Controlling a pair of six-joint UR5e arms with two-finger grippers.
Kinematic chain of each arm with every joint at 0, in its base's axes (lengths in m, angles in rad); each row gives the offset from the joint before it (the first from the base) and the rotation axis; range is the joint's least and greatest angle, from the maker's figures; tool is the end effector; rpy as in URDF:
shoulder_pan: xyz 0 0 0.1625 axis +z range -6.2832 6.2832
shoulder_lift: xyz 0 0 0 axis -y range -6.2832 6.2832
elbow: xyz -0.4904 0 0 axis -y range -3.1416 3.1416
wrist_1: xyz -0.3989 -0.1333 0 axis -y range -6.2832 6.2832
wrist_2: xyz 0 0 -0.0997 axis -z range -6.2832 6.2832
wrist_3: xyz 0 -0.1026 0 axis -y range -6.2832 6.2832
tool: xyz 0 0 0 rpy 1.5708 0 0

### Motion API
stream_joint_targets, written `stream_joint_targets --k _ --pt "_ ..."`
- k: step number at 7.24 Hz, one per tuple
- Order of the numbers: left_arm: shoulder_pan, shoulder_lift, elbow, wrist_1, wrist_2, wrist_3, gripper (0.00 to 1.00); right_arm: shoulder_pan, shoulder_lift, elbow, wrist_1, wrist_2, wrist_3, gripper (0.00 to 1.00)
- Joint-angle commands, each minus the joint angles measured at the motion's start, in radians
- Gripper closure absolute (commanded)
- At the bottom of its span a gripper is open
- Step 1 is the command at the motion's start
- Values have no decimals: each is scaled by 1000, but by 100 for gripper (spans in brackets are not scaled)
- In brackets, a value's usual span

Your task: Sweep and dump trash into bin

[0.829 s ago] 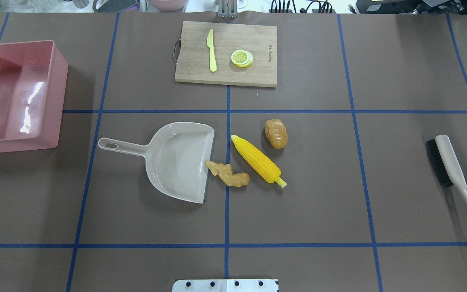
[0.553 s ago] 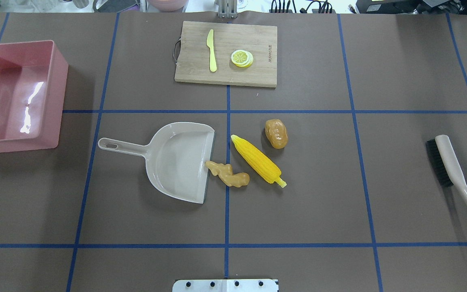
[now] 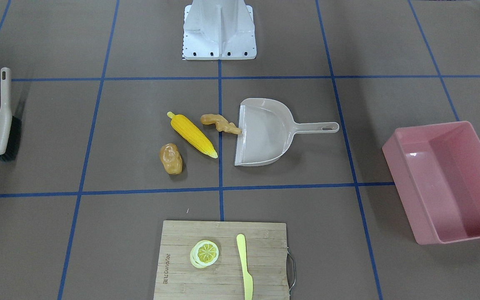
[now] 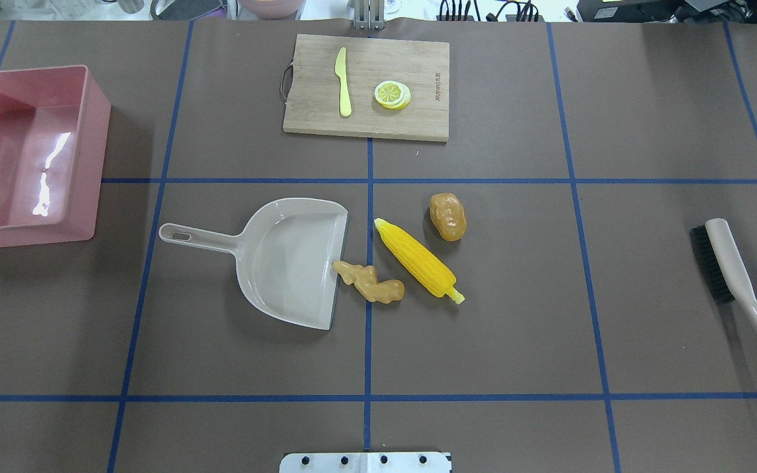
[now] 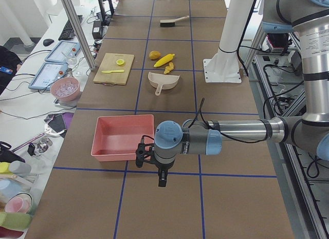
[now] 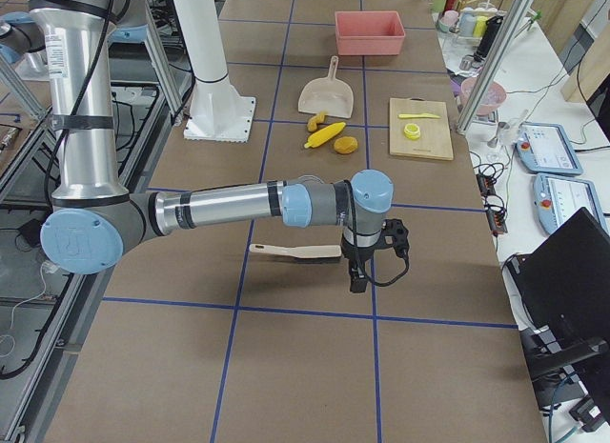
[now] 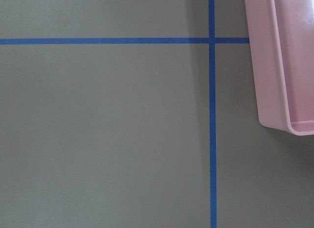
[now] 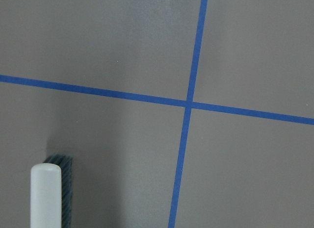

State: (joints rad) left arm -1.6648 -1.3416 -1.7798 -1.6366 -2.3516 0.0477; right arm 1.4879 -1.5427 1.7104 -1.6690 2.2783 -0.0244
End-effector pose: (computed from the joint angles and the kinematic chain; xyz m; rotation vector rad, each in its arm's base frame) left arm -0.0975 -0.3829 0.7164 0.0984 0.7757 -0.0261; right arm 0.0240 -0.5157 0.6570 0.0459 -0.7093 -0.1273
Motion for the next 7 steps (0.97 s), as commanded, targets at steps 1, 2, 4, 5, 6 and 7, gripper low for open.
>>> stream_joint_targets --k 1,2,4,5,6,7 --pt "0 -17 3 -2 0 1 1 0 0 2 0 1 1 0" --pt "0 -24 0 -3 0 4 1 0 -4 3 0 0 1 0" --pt "2 -41 -10 -3 -3 7 1 0 -8 5 2 9 10 0" --pt "2 -44 -32 -9 -38 7 1 -18 -5 37 2 3 15 0" --pt "7 -48 -52 -29 -43 9 1 -18 -13 35 2 9 15 0" --pt "34 -85 -65 -29 -44 8 1 -17 -20 51 0 10 15 0"
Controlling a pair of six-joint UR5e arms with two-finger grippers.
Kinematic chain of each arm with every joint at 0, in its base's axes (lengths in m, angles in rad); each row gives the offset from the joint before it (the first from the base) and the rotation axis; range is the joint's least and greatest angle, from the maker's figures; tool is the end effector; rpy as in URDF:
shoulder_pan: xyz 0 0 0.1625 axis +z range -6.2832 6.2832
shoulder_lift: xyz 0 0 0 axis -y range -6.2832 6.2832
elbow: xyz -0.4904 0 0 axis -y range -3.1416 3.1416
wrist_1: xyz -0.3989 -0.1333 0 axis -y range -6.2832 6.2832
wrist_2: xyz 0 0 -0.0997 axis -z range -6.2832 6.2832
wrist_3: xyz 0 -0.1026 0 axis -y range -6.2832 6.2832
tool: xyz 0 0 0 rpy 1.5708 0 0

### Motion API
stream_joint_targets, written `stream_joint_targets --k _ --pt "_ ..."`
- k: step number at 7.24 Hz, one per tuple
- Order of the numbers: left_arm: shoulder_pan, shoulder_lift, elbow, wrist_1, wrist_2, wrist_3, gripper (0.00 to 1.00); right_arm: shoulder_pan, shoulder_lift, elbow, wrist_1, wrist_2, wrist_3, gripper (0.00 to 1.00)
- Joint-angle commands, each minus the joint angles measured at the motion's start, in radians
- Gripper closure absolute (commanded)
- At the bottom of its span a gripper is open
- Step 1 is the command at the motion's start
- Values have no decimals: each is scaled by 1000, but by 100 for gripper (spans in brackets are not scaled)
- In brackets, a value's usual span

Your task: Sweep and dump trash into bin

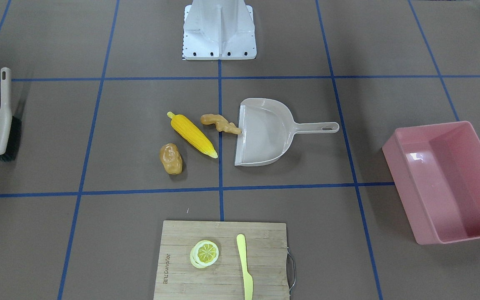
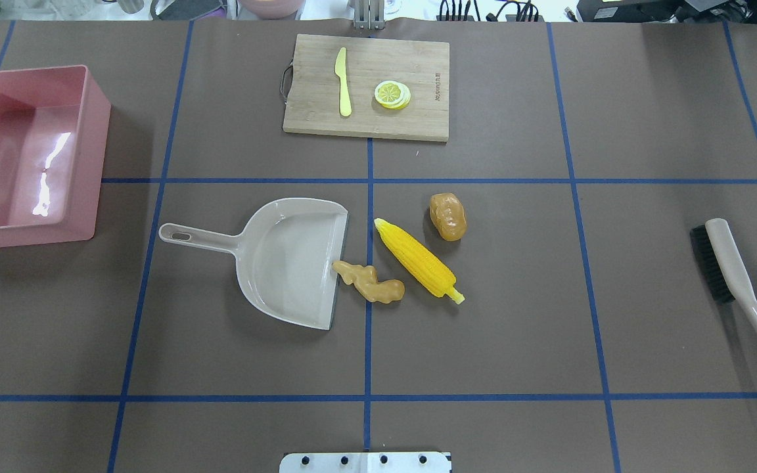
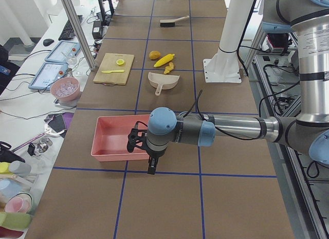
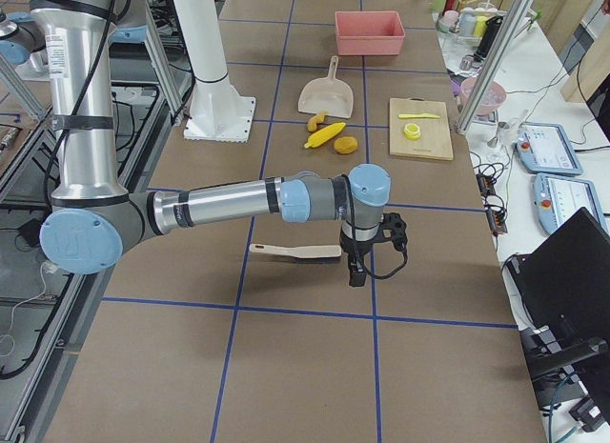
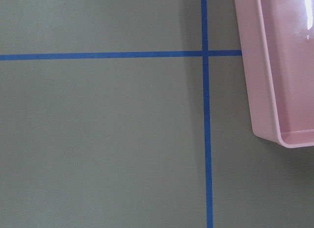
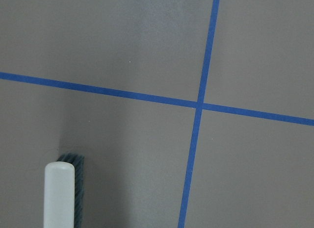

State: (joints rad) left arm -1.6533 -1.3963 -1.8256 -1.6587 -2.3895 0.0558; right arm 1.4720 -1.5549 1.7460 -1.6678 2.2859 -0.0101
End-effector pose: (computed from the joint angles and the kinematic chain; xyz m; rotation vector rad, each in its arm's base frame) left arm -0.0930 -0.4163 0.6659 0.2147 0.8037 0.0437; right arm 0.0158 -0.5100 0.6448 0.0583 -0.7184 -0.1378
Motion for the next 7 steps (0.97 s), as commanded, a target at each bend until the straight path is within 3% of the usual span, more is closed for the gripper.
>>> stream_joint_targets --k 1,3,5,6,7 --pt "73 -94 -23 -6 -7 -1 1 -2 -20 -3 -4 23 4 0" --pt "171 -240 -47 -6 -5 -4 1 2 -68 12 0 108 18 0" --pt "274 -331 -78 -29 6 -2 1 -7 -114 50 31 171 143 0" --pt "326 -375 -72 -92 7 -4 1 -97 -111 50 64 135 210 0" --pt "399 -397 -81 -151 22 -8 1 -148 -116 56 162 126 401 0"
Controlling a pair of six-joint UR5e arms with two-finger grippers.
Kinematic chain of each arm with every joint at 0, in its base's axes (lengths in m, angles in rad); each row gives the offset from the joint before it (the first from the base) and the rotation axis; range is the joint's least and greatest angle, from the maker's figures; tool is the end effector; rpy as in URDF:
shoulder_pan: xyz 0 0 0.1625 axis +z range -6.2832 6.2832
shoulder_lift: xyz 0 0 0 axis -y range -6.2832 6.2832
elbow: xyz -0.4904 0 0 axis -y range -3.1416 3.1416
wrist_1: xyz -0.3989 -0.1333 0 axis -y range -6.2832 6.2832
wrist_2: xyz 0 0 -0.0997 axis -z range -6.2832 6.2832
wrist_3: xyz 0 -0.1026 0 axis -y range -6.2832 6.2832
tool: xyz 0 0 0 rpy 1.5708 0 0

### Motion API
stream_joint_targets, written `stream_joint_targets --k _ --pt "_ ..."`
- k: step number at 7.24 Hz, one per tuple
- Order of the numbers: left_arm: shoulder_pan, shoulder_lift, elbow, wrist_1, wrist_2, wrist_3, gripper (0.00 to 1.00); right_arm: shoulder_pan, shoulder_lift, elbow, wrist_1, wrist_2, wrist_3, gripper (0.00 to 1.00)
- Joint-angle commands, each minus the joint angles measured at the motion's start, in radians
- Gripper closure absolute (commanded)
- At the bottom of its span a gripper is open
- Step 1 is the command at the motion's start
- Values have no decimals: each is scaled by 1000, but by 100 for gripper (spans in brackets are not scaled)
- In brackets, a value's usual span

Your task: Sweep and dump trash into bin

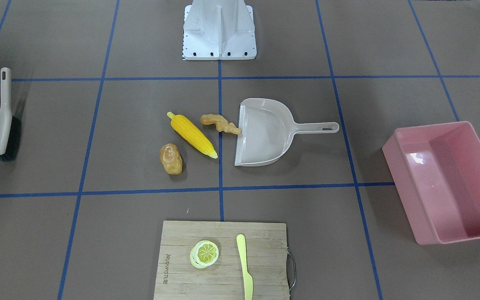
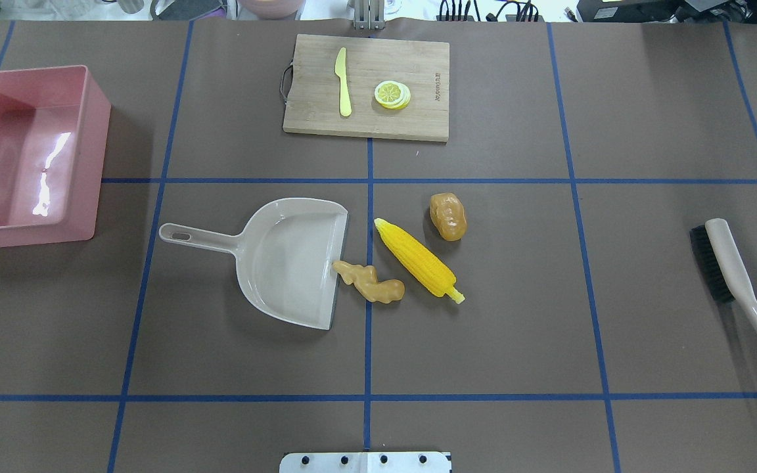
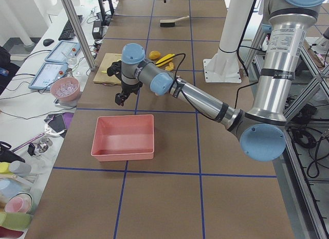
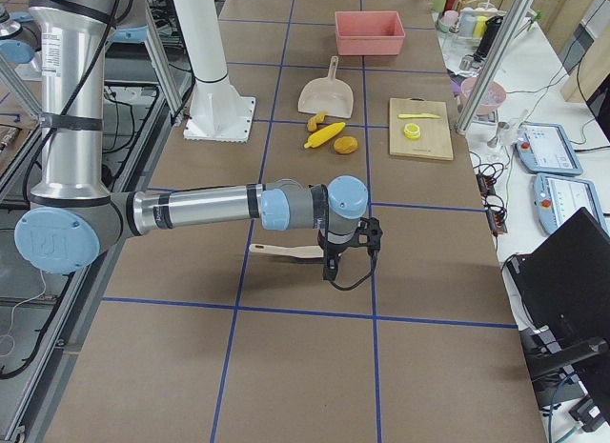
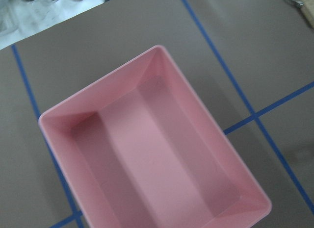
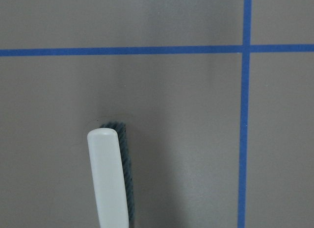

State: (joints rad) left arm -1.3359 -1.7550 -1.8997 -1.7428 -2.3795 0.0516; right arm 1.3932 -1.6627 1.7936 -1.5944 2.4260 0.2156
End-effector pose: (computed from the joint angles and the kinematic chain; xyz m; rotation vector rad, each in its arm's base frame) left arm 0.0727 -0.5578 0.4406 0.5788 0.8404 0.5382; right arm -0.0257 -0.4595 0.6550 -0.0681 -0.8575 -0.0102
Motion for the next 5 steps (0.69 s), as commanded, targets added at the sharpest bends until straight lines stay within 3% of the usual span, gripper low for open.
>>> stream_joint_targets --k 1,2,3,5 --pt "166 -47 -5 -166 28 -4 1 -179 -46 42 244 -42 379 0" --pt "246 -70 -5 -214 26 4 1 -248 -98 46 384 -76 501 0" --pt "289 -125 -16 -240 29 4 1 -270 -132 47 440 -68 521 0" --pt "333 -133 -10 -253 27 4 0 -305 -217 117 447 -76 521 0"
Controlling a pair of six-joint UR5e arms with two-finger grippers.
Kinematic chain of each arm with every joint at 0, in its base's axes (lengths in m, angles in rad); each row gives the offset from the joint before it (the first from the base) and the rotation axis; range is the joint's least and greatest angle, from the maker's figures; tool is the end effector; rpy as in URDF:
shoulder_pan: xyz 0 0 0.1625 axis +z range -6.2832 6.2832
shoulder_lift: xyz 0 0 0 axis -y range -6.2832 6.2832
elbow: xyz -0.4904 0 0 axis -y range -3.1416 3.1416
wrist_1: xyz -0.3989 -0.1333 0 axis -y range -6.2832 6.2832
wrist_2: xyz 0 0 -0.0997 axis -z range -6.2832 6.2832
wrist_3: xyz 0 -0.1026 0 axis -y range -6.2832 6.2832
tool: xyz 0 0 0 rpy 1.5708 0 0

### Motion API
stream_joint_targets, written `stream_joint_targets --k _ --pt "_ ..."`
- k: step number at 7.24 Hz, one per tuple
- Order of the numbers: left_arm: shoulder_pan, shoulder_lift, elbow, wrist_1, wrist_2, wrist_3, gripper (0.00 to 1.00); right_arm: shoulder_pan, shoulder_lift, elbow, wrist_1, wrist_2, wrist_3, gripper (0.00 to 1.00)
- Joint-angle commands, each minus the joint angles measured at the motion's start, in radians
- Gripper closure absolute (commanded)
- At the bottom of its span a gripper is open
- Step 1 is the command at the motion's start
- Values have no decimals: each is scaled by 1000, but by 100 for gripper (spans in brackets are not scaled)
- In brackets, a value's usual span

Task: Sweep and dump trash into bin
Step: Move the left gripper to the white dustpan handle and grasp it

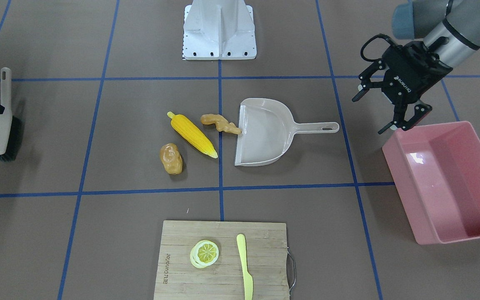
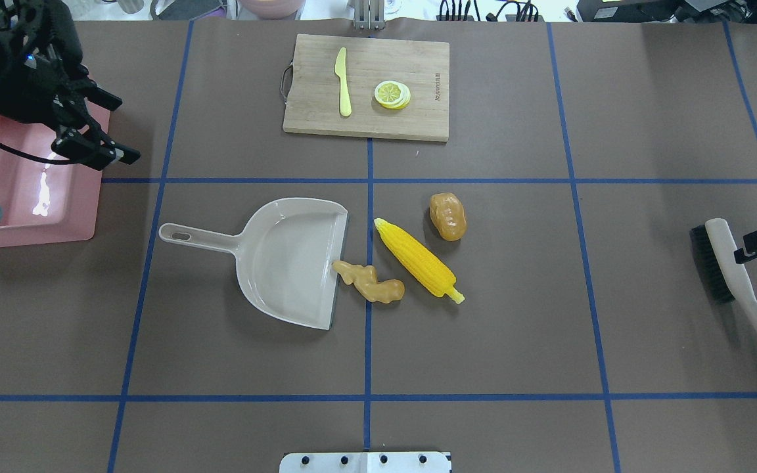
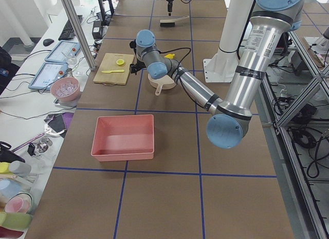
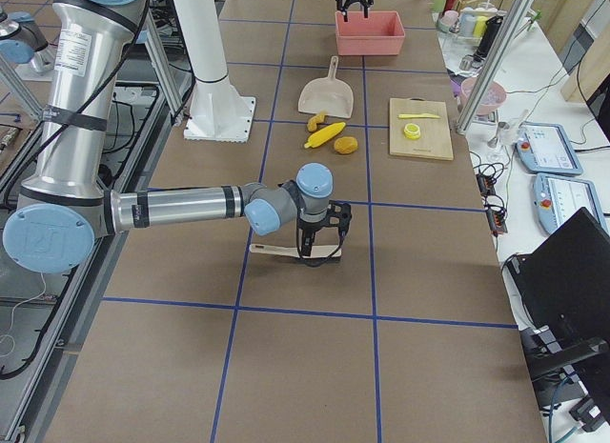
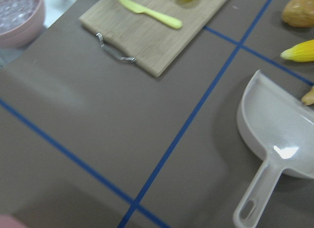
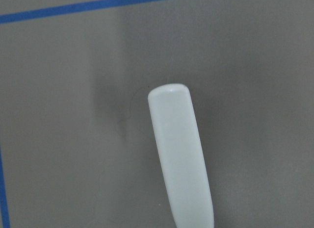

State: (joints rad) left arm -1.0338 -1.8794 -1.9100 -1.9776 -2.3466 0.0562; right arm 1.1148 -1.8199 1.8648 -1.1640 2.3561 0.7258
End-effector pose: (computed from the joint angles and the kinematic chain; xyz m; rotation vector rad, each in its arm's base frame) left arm 0.2439 -0.5298 0.3385 0.8314 0.9508 0.9229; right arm -0.1211 -0.3850 0.6416 -0.0743 -0.8783 0.0748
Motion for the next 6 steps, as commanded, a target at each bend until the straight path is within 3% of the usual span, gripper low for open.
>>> stream_joint_targets --k 1,3,4,6 --pt "31 -9 -10 -24 -6 31 1 -45 -88 63 17 -9 11 0" --pt "37 5 2 -33 -2 154 0 -107 -125 63 38 -38 0 0" --pt "70 43 28 -99 18 152 1 -137 -140 59 65 -47 1 0" --pt "226 49 158 -362 169 38 1 -199 -141 44 72 -80 9 0"
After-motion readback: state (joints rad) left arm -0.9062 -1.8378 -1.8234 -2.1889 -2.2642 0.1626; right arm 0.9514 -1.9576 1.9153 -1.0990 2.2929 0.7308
